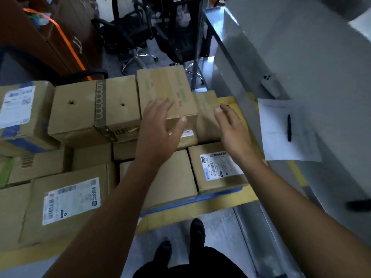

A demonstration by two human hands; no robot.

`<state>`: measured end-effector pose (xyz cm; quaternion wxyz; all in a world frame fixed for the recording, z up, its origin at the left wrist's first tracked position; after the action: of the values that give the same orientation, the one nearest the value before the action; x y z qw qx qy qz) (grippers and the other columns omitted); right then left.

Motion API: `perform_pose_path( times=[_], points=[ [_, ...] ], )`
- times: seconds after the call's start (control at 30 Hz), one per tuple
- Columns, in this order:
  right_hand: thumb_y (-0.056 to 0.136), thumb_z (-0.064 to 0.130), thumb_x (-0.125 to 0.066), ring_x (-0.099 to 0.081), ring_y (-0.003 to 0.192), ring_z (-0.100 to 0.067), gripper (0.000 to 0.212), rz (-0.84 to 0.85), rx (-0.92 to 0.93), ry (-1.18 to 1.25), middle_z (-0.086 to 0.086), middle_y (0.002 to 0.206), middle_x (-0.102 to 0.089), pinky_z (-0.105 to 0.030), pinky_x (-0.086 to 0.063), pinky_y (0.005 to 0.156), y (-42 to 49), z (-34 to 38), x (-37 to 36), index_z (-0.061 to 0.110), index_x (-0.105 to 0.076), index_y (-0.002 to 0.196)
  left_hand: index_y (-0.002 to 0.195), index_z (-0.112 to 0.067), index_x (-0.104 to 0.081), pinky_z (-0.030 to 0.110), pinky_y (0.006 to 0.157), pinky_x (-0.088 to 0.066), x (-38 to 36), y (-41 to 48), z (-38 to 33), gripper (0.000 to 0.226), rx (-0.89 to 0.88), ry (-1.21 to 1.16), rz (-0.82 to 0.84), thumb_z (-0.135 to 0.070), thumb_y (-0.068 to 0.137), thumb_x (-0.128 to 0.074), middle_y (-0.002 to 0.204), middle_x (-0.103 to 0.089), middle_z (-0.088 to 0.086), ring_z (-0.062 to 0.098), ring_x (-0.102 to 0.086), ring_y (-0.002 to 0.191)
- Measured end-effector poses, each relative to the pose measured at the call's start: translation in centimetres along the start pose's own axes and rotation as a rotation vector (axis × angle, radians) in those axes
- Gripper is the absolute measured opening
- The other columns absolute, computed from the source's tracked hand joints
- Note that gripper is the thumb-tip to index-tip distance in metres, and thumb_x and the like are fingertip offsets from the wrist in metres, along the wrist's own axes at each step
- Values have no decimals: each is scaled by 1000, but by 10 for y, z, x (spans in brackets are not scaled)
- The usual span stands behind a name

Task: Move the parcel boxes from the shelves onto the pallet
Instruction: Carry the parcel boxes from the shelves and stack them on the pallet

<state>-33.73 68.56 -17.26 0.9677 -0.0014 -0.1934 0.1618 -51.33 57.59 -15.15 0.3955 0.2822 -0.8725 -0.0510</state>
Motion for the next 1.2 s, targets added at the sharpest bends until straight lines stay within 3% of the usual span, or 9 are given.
perform_pose_path(
  times=[0.1,0.2,0.33,0.43,0.47,0.57,0.73,0.93,1.2],
  points=[
    [103,62,-47,-43,138,2,63,-109,-24,-74,11,159,-48,-16,-33,110,-41,-9,24,30,-47,156,147,-7,-55,41,127,-22,-6,-15,-14,54,-58,-101,89,-32,101,-67,155,-51,8,26,-30,155],
    [98,68,-46,-44,129,9,68,-239,-69,-132,13,155,-50,1,-29,100,-94,-22,42,29,-50,154,148,-9,-55,39,126,-26,-14,-37,-24,57,-121,-202,186,-37,99,-65,156,-49,7,25,-33,153],
    [96,67,-53,-45,140,-2,71,-370,-165,-154,10,156,-49,-30,-35,120,-175,-46,62,28,-48,155,149,-15,-53,23,117,-28,-31,-78,-45,56,-178,-282,358,-43,101,-64,156,-47,1,14,-35,149],
    [100,62,-58,-44,123,19,66,-439,-247,-209,13,154,-47,-3,-31,105,-238,-61,79,32,-44,157,149,-13,-52,32,121,-30,-49,-115,-72,57,-247,-301,525,-41,101,-65,154,-47,2,18,-38,147],
    [100,61,-58,-42,127,16,67,-471,-276,-234,13,157,-45,0,-26,102,-259,-65,86,32,-43,158,150,-14,-50,39,123,-30,-57,-128,-81,58,-267,-294,593,-42,101,-64,156,-45,2,21,-35,149],
    [100,61,-58,-34,151,-9,73,-569,-350,-270,6,166,-38,-21,-23,115,-319,-73,111,28,-37,162,157,-22,-43,43,127,-23,-80,-168,-113,66,-363,-225,759,-53,101,-58,164,-36,-1,21,-26,155],
    [100,63,-55,-30,155,-16,74,-705,-424,-316,3,168,-36,-44,-27,127,-419,-85,153,30,-35,163,160,-23,-38,49,126,-21,-105,-247,-179,73,-554,-195,947,-60,99,-54,166,-34,2,26,-22,157],
    [100,63,-57,-28,157,-19,76,-910,-508,-314,-1,169,-34,-41,-24,128,-554,-113,201,28,-34,164,162,-29,-34,46,130,-12,-122,-365,-258,75,-764,-175,1059,-66,98,-49,170,-29,-3,25,-15,160],
    [100,57,-60,-25,158,-17,73,-1178,-657,-214,1,168,-37,-34,-19,128,-783,-163,266,26,-39,162,158,-23,-42,48,128,-19,-139,-573,-365,69,-910,-218,1208,-56,99,-58,166,-38,2,29,-25,157]
  ],
)
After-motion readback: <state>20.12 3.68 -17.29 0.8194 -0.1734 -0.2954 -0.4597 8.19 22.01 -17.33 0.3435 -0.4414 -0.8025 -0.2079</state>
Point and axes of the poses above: each hand's wrist, its own y-axis towards the middle knuckle, its own x-axis out of the back of the hand, z = x × y, the point moved 2 cm from there along y, towards the middle knuckle
